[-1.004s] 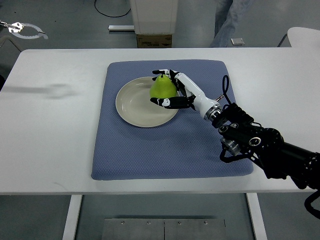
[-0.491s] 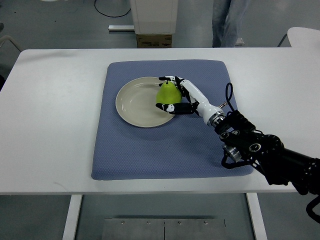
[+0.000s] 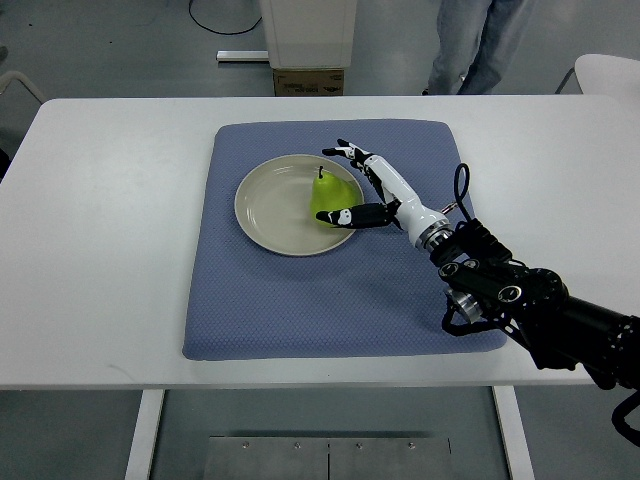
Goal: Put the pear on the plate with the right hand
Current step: 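Open the right hand fingers to release the pear on the plate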
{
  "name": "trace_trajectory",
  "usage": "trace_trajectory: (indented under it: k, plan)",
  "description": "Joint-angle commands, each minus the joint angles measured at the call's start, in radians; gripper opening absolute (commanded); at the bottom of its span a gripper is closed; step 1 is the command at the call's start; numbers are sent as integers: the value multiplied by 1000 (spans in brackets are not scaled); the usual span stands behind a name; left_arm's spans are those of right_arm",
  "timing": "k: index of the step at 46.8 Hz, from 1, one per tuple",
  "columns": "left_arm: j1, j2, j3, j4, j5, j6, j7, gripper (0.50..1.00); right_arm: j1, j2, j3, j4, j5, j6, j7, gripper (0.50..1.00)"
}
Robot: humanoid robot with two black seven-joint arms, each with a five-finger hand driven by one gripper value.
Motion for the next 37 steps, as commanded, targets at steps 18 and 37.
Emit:
trace_trajectory:
  k: [18,37]
  plan:
    - [0,0,0,0,0,0,-1,1000,5,0,11,9,0,2,0,998]
    - [0,0,0,0,0,0,-1,1000,-16,-78,75,55,-2,17,0,998]
